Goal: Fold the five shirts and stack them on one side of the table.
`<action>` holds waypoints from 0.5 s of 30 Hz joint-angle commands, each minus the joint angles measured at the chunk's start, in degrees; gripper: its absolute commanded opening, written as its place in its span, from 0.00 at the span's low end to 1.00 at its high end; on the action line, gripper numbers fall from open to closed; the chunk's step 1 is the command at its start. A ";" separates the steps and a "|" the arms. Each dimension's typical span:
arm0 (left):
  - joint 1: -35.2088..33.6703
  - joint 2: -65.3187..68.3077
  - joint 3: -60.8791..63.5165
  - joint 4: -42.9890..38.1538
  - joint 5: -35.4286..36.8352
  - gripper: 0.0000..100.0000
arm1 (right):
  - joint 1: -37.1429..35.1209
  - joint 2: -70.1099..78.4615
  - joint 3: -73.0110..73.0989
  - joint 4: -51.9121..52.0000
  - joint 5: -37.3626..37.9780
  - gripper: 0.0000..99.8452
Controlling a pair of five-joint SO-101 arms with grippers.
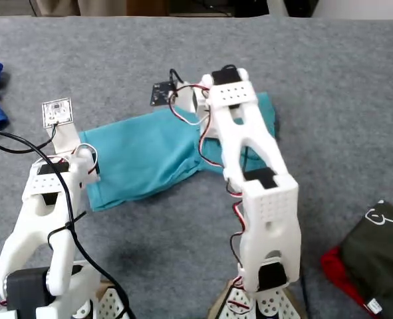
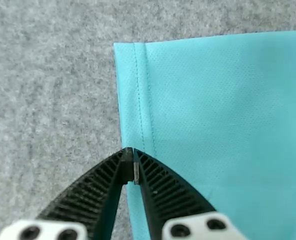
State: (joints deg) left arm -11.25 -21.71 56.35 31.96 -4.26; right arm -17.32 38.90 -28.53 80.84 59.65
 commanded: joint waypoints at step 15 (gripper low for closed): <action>0.53 -1.98 0.00 -0.88 -0.44 0.02 | 7.25 2.24 -26.68 21.45 -2.02 0.00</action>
State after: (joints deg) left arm -11.25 -21.71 56.35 31.96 -4.26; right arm -12.75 41.45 -52.26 100.70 57.80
